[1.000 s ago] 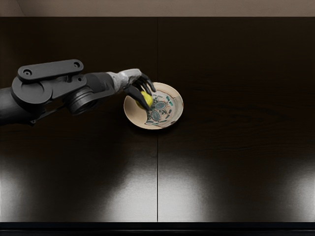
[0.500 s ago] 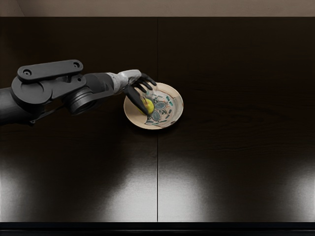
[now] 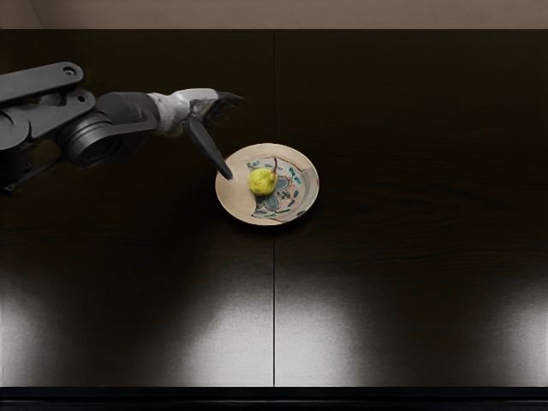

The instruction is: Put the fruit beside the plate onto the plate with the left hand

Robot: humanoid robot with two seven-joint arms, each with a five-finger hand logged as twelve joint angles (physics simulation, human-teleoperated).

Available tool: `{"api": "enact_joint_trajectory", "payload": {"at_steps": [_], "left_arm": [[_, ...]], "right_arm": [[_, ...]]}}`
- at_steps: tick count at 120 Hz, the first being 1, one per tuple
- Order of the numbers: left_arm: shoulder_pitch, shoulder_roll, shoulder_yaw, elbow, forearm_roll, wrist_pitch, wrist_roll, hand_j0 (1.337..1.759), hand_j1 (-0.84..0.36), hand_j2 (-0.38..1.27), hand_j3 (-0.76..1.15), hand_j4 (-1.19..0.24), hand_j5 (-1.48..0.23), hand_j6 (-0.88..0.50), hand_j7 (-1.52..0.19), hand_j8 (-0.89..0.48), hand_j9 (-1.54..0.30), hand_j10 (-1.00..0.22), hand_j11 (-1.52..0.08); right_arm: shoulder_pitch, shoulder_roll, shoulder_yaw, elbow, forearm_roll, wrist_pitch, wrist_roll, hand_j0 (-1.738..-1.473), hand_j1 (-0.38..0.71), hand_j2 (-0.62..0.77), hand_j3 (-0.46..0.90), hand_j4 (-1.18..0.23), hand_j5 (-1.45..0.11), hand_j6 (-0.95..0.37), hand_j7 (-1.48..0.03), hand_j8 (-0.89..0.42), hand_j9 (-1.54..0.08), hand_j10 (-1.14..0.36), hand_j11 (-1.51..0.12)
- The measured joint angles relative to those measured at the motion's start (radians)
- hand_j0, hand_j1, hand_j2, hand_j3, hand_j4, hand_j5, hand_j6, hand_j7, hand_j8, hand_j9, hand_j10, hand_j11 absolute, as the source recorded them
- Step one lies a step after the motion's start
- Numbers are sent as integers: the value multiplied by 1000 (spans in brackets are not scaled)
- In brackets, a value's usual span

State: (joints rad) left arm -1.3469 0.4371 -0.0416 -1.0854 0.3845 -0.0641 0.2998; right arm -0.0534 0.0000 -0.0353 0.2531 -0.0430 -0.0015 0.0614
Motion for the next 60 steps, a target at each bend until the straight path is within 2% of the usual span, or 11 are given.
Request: {"api": "enact_joint_trajectory", "payload": {"at_steps": [13, 36, 49, 60], "left_arm": [[1, 100, -53, -19, -66, -125, 0, 1658, 315, 9, 0, -31, -39, -31, -39, -30, -39, -31, -39], [14, 304, -136, -32, -107, -435, -3, 1658, 336, 4, 0, -13, -15, -14, -15, -13, -15, -13, -15], [66, 423, -182, -52, -142, -508, -4, 1658, 342, 3, 0, -8, -9, -8, -9, -8, -9, -8, -9], [97, 484, -214, -70, -190, -531, -4, 1658, 345, 2, 0, -6, -6, -6, -6, -5, -6, -5, -6]], "right_arm": [[0, 0, 0, 0, 0, 0, 0, -1658, -326, -4, 0, -19, -24, -19, -24, -19, -24, -19, -24], [0, 0, 0, 0, 0, 0, 0, -1658, -327, -4, 0, -19, -24, -18, -24, -19, -24, -19, -24], [0, 0, 0, 0, 0, 0, 0, -1658, -326, -4, 0, -19, -24, -19, -24, -19, -24, -19, -24], [0, 0, 0, 0, 0, 0, 0, -1658, -326, -4, 0, -19, -24, -19, -24, -19, -24, -19, -24]]}}
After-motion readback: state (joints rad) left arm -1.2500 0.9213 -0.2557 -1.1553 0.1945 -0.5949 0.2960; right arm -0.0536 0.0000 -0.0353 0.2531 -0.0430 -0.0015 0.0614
